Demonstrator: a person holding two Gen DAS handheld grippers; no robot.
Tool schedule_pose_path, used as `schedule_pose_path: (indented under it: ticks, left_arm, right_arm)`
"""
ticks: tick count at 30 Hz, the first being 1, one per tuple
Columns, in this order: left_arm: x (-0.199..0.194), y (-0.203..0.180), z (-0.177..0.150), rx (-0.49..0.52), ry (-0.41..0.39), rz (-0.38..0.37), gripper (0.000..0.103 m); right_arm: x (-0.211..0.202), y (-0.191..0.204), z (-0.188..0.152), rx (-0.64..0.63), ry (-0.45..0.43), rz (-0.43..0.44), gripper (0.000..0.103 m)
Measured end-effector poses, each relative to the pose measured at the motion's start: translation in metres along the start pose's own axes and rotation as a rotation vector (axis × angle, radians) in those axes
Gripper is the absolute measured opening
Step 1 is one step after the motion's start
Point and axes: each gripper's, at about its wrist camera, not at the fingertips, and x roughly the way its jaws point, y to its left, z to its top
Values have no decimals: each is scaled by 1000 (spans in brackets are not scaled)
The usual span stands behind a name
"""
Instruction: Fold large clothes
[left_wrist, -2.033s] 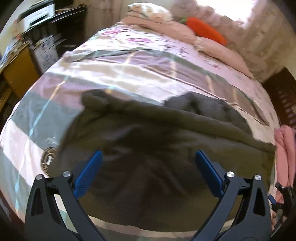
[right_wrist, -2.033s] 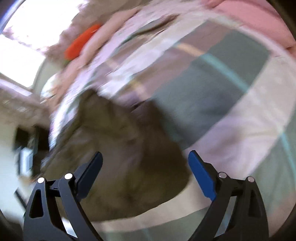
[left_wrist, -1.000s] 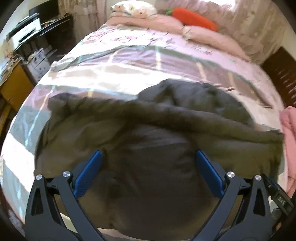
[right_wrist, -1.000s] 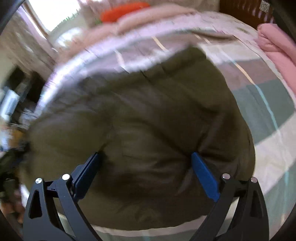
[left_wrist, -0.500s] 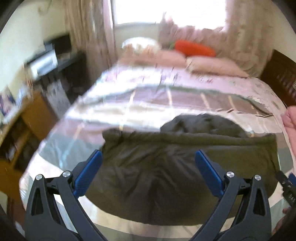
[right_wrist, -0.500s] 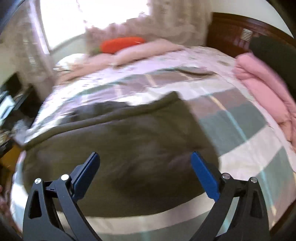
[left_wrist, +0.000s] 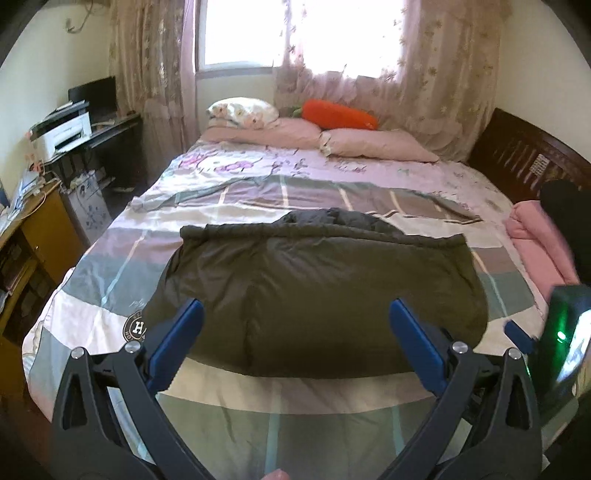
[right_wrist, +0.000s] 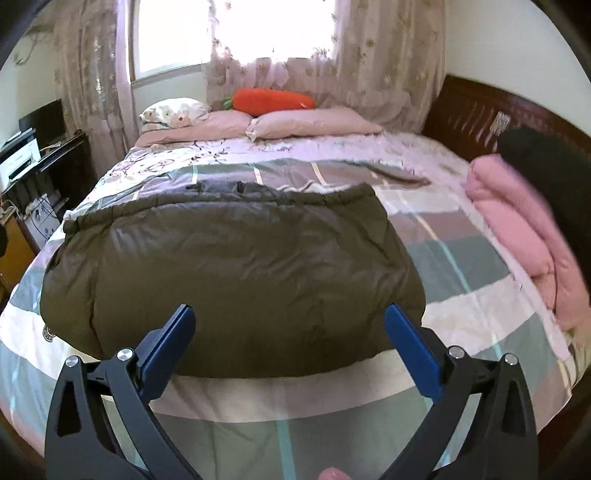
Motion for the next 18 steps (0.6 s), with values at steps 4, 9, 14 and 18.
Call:
schedule_pose_path:
  ticks: [4, 9, 14, 18]
  left_arm:
    - [-18, -1, -7, 2, -44, -7, 101]
    - [-19, 2, -16, -11, -45, -9, 101]
    - [-13, 4, -17, -13, -25, 28, 101]
    - [-15, 2, -16, -5, -34, 39, 101]
  right_arm:
    - [-7, 1, 4, 6, -16, 14, 102]
    - [-15, 8, 6, -21, -35, 17, 102]
    - [-21, 16, 6, -54, -45, 23, 102]
    - [-23, 17, 6, -63, -45, 13, 102]
